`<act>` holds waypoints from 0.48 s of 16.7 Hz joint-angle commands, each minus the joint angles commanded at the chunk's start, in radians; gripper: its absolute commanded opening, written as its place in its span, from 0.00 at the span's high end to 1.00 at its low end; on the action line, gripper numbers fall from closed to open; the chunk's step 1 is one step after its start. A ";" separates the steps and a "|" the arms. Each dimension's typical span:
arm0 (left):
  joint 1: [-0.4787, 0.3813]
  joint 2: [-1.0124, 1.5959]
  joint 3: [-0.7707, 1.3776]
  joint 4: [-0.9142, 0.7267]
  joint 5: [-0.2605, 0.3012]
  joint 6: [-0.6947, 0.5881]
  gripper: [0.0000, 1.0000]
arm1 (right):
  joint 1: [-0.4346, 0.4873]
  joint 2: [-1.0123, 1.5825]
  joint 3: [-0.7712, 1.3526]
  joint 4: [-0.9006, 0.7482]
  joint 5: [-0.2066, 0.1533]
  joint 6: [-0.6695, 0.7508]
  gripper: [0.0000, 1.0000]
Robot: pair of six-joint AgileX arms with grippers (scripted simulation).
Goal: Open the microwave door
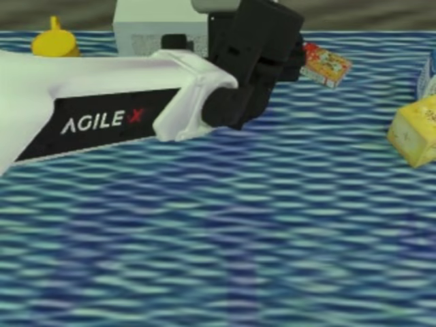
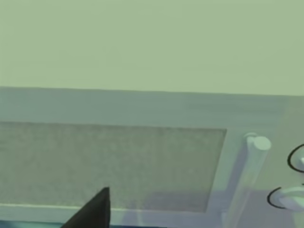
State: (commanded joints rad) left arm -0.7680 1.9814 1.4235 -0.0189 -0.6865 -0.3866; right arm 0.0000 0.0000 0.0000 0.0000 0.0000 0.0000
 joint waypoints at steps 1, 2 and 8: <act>0.000 0.000 0.000 0.000 0.000 0.000 0.00 | 0.000 0.000 0.000 0.000 0.000 0.000 0.00; 0.000 0.000 0.000 0.000 0.000 0.000 0.00 | 0.000 0.000 0.000 0.000 0.000 0.000 0.00; 0.044 0.104 0.096 0.027 0.038 0.030 0.00 | 0.000 0.000 0.000 0.000 0.000 0.000 0.00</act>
State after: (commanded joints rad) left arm -0.7244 2.0858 1.5196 0.0082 -0.6481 -0.3562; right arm 0.0000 0.0000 0.0000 0.0000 0.0000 0.0000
